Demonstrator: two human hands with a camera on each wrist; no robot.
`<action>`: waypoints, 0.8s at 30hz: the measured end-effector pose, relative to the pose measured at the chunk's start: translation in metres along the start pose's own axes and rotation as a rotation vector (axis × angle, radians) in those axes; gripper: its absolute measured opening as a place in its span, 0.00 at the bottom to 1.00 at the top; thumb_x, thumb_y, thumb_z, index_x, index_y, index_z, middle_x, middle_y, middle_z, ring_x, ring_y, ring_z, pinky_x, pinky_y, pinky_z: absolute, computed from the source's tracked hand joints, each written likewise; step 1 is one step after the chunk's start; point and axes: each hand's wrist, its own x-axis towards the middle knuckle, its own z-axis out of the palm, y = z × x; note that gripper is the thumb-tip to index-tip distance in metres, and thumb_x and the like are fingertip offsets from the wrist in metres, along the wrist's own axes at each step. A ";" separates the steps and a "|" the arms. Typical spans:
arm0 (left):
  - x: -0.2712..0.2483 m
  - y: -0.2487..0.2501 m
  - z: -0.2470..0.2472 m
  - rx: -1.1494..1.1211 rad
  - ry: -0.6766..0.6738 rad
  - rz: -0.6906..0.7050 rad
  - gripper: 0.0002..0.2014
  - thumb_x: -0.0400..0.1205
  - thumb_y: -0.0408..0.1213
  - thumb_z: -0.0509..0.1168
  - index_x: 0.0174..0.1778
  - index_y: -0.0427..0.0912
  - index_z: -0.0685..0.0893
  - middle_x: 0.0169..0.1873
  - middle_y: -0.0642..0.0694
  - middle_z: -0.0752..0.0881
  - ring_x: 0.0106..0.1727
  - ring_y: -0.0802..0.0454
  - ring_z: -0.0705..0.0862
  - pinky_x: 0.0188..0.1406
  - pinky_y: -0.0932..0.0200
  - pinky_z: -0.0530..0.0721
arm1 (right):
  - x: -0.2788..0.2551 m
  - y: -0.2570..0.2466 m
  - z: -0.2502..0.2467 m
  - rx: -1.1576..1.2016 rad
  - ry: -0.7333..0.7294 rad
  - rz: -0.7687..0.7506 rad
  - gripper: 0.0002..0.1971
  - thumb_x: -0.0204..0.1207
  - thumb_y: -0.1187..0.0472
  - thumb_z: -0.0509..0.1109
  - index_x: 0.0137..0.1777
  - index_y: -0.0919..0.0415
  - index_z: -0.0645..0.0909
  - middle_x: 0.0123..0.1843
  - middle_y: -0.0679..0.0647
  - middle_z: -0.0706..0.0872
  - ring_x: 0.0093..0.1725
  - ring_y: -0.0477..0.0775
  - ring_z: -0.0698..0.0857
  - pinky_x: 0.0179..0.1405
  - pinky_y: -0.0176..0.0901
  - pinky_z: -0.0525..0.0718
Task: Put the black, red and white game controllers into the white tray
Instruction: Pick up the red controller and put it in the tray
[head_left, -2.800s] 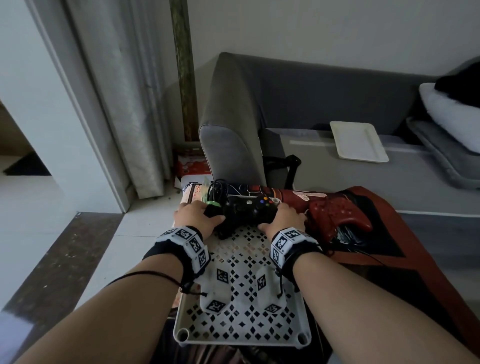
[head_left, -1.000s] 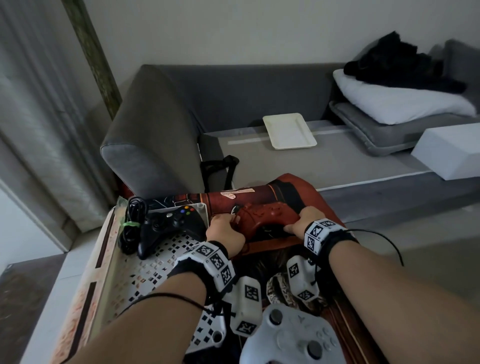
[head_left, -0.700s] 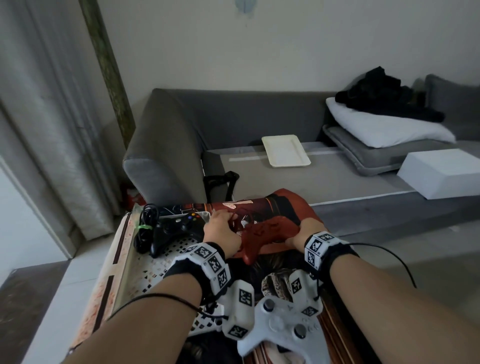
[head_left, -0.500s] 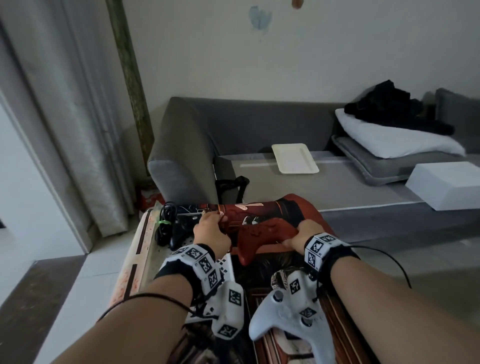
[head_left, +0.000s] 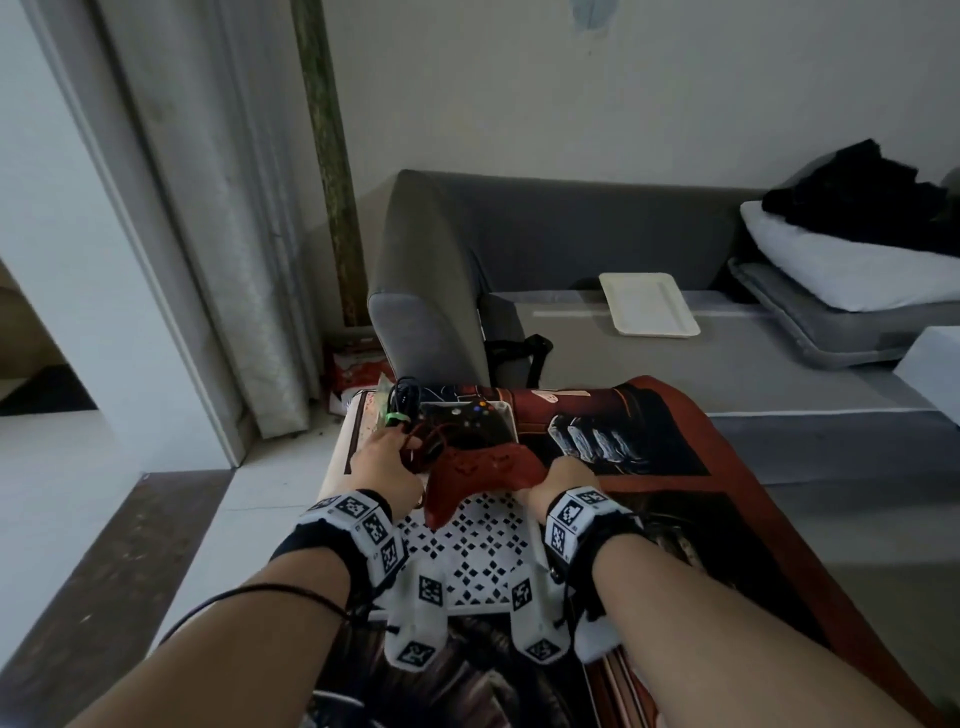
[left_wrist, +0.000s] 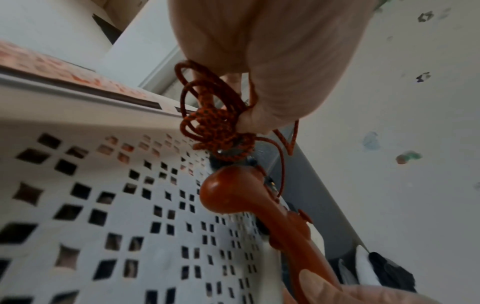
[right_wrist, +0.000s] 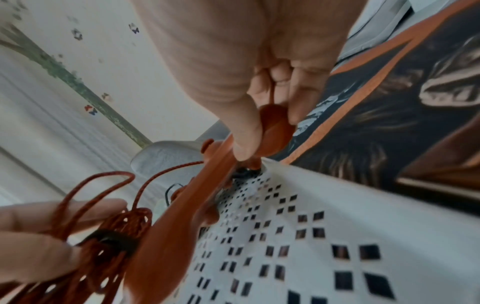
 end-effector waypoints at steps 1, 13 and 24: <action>0.003 -0.005 0.002 0.012 -0.006 -0.003 0.23 0.74 0.26 0.62 0.64 0.45 0.83 0.69 0.47 0.78 0.68 0.46 0.79 0.70 0.58 0.76 | 0.002 -0.002 0.005 -0.007 -0.015 0.007 0.17 0.73 0.48 0.68 0.46 0.64 0.81 0.55 0.62 0.88 0.56 0.64 0.87 0.52 0.46 0.84; 0.017 -0.029 0.018 0.087 -0.034 -0.079 0.30 0.76 0.31 0.59 0.75 0.55 0.71 0.81 0.56 0.64 0.80 0.41 0.62 0.79 0.41 0.64 | 0.012 -0.004 0.036 -0.040 0.007 0.029 0.27 0.64 0.43 0.76 0.57 0.61 0.82 0.61 0.59 0.81 0.63 0.63 0.82 0.62 0.50 0.82; 0.019 -0.031 0.010 -0.102 -0.124 -0.084 0.29 0.76 0.25 0.61 0.75 0.42 0.72 0.78 0.43 0.71 0.78 0.42 0.69 0.78 0.51 0.69 | 0.005 -0.002 0.045 0.103 0.005 0.080 0.34 0.60 0.43 0.80 0.63 0.59 0.77 0.62 0.57 0.86 0.63 0.62 0.84 0.62 0.53 0.84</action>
